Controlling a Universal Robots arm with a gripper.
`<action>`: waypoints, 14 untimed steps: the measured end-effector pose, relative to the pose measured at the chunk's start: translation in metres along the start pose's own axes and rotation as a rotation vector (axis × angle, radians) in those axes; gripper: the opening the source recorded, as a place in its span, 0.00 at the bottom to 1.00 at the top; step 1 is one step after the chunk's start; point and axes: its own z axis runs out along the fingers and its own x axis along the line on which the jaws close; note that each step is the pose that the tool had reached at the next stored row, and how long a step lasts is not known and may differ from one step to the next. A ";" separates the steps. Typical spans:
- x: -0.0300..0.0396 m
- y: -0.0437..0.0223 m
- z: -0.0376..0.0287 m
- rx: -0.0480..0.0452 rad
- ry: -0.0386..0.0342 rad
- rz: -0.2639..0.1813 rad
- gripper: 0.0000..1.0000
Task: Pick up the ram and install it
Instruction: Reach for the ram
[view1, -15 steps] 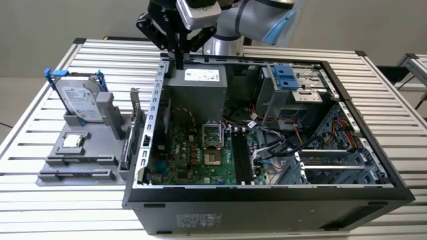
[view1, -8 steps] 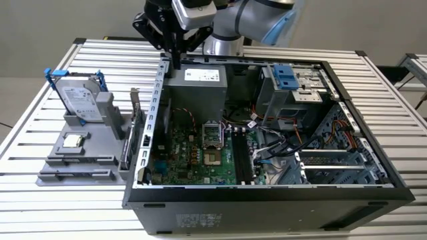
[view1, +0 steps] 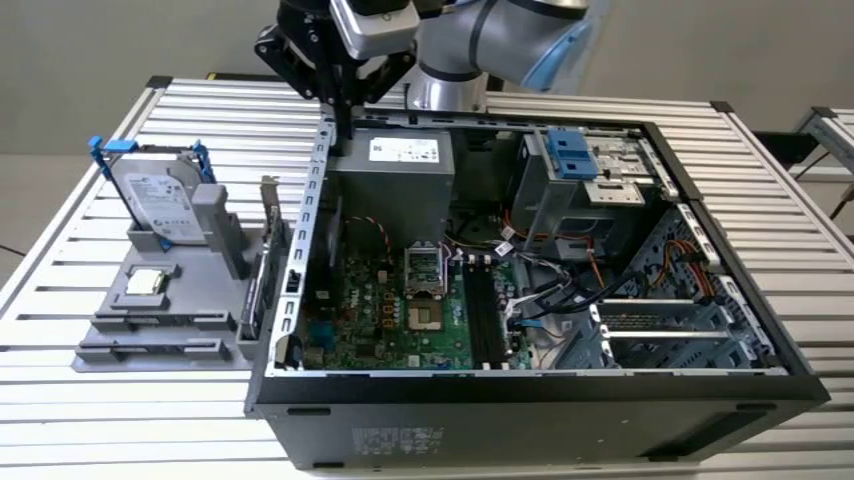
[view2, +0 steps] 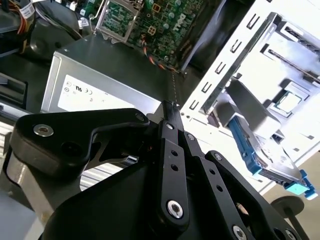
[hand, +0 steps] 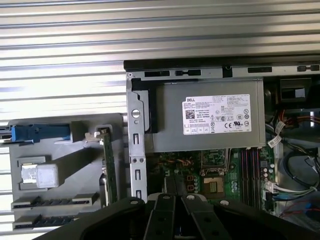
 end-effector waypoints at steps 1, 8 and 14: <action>0.0011 -0.0001 0.0000 0.0000 0.0000 0.000 0.00; 0.0077 -0.0005 -0.0001 -0.0009 0.0001 0.000 0.00; 0.0143 -0.0010 -0.0003 -0.0015 0.0001 0.000 0.00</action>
